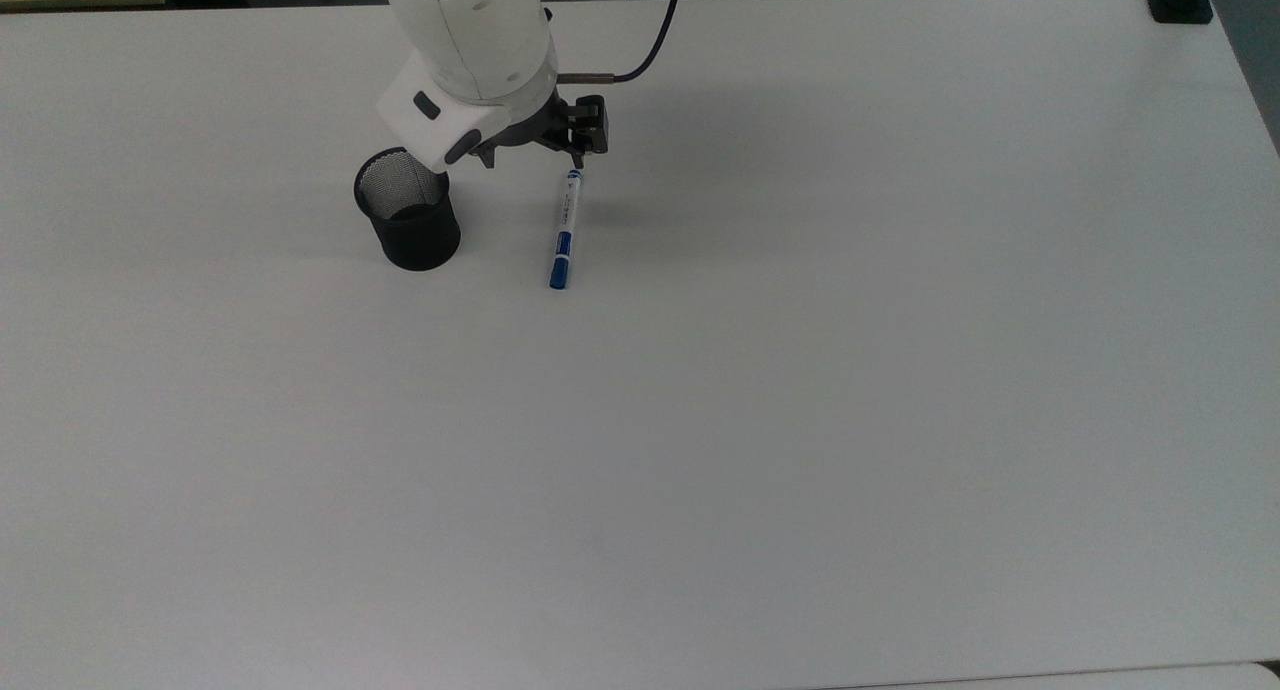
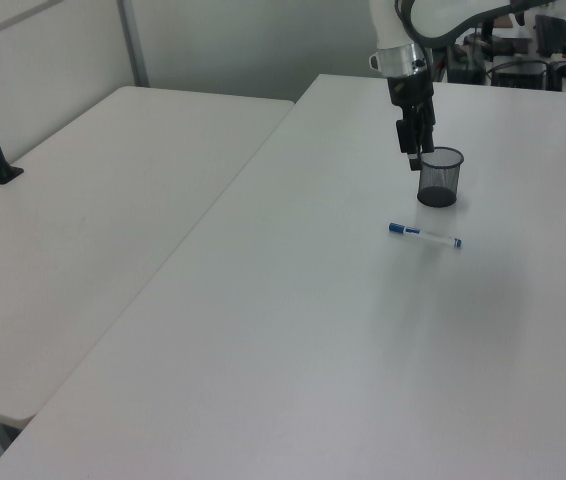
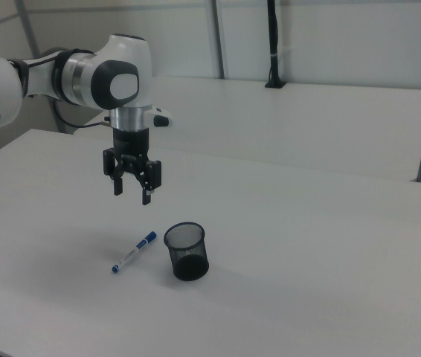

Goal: Insert the marker
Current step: 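Move the open gripper down over the blue-capped white marker, then close the gripper on the marker near its blue cap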

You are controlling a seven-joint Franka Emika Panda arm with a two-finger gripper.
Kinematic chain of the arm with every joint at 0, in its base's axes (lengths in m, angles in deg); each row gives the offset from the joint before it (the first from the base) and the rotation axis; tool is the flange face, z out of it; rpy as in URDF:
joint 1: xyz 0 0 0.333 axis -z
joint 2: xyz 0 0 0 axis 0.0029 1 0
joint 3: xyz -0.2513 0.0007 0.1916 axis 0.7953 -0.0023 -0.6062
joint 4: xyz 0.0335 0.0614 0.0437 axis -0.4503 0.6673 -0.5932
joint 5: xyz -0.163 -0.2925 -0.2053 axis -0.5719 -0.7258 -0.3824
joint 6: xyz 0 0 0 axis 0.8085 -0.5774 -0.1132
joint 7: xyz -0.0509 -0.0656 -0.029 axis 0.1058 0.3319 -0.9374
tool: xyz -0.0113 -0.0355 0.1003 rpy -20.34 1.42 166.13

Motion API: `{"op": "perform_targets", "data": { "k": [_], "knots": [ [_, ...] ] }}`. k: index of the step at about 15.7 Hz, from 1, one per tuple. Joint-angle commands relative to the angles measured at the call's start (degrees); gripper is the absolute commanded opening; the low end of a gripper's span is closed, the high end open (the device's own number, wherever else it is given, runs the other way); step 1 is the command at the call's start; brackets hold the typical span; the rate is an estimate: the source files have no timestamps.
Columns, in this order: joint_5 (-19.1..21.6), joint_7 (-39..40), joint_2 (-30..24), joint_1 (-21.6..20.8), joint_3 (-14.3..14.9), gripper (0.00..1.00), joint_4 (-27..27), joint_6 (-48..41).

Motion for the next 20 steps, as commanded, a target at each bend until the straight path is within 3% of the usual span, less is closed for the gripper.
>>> {"op": "perform_targets", "data": {
  "k": [1, 5, 12, 15, 20],
  "knots": [
    [0.26, 3.08, -0.40, 0.76, 0.39, 0.82, 0.98, 0.58],
    [-0.78, 3.44, 0.12, -0.02, 0.39, 0.78, 3.17, 1.27],
    [-2.29, -0.07, 6.10, -1.96, 0.39, 0.77, 5.37, 16.02],
    [-2.37, -0.51, 6.81, -1.96, 0.39, 0.77, 5.64, 17.36],
    [-3.52, -0.51, 7.25, -2.22, 0.39, 0.63, 6.52, 17.19]
  ]
}}
